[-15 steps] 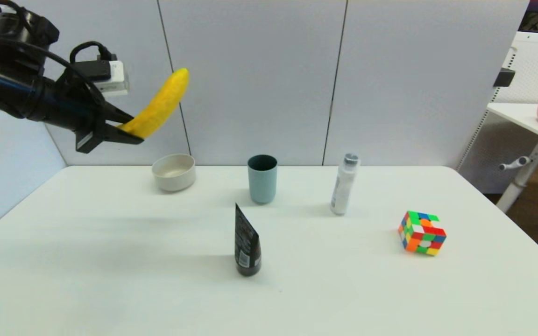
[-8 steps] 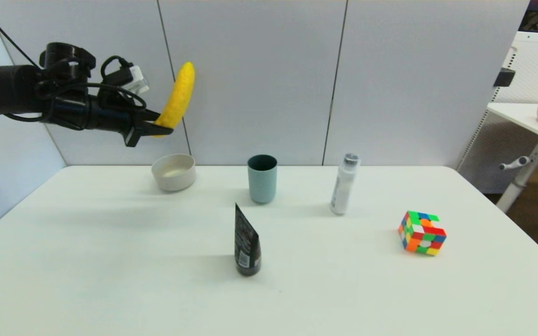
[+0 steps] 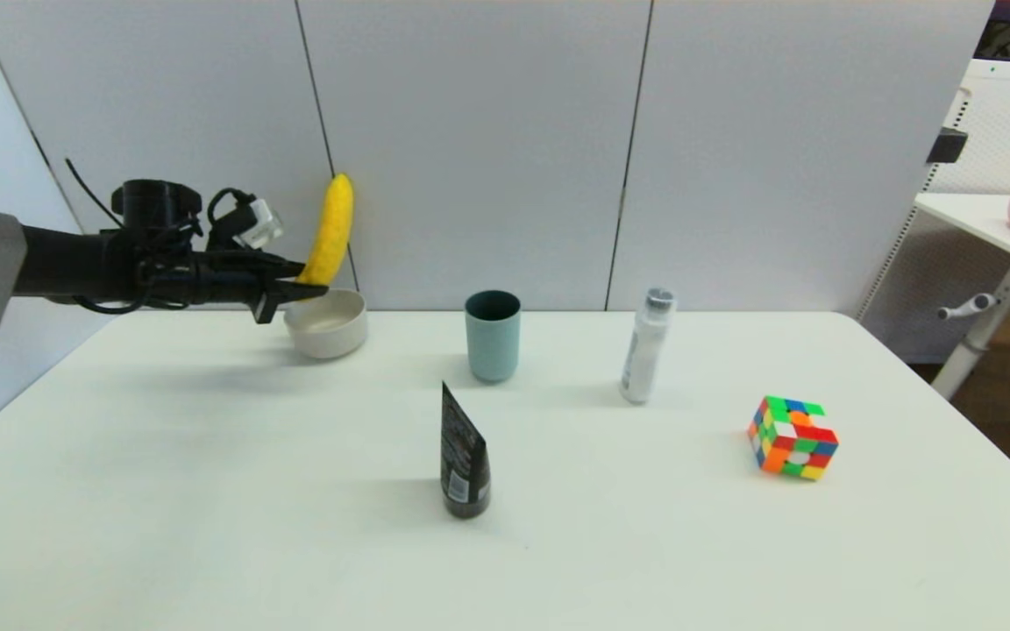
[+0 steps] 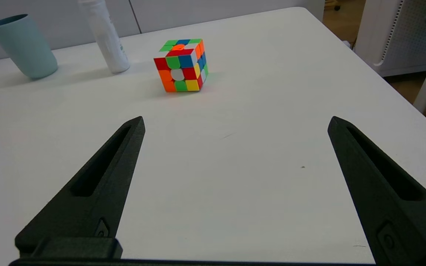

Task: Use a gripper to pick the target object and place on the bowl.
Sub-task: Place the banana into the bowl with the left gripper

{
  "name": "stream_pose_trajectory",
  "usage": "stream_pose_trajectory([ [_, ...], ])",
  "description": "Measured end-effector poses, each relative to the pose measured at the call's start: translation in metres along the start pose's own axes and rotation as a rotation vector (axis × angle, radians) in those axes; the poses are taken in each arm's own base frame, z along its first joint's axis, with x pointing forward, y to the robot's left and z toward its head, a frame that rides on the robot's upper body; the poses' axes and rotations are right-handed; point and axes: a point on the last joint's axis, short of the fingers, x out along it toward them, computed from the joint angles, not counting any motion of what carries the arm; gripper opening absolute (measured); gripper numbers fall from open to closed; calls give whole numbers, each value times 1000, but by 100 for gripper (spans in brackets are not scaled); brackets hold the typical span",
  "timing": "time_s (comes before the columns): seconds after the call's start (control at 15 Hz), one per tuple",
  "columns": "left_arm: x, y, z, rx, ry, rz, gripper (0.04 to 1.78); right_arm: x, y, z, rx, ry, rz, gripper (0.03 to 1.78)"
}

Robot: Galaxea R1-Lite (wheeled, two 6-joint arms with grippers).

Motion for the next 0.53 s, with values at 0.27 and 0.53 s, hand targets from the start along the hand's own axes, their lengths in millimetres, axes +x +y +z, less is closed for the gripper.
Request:
stream_pose_trajectory([
  [0.27,13,1,-26,9,-107,37,55,0,0,0,0,0,0,171],
  [0.53,20,-3,-38,25,-127,39,55,0,0,0,0,0,0,171],
])
